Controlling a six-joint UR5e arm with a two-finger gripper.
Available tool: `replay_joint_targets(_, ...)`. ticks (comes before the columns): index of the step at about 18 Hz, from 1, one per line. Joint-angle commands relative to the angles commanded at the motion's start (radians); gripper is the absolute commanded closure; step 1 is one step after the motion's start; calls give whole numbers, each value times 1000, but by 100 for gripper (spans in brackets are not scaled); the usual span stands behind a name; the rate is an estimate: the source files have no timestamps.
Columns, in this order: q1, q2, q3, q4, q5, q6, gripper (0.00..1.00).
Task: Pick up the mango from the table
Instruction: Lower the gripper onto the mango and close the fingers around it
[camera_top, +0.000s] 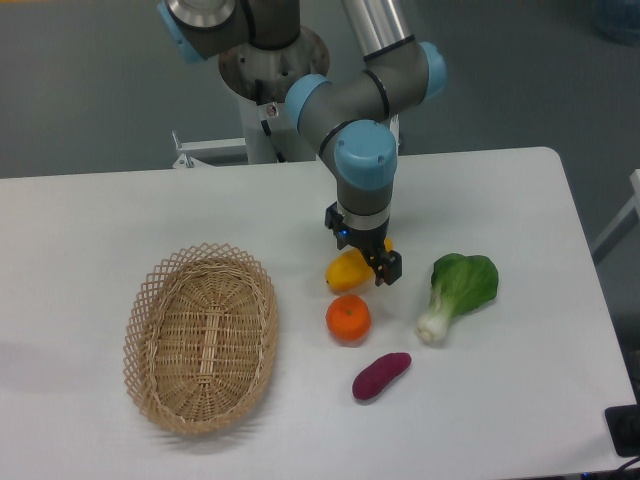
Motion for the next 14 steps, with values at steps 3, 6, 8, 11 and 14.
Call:
replay_joint_targets(3, -2, 0, -11, 2, 2, -9, 0)
replay_joint_targets(6, -2, -11, -12, 3, 2, -14, 0)
replay_joint_targets(8, -11, -17, -11, 8, 2, -34, 0)
replay_joint_targets(11, -12, -23, -11, 17, 2, -84, 17)
replay_joint_targets(14, -12, -20, -9, 18, 2, -86, 37)
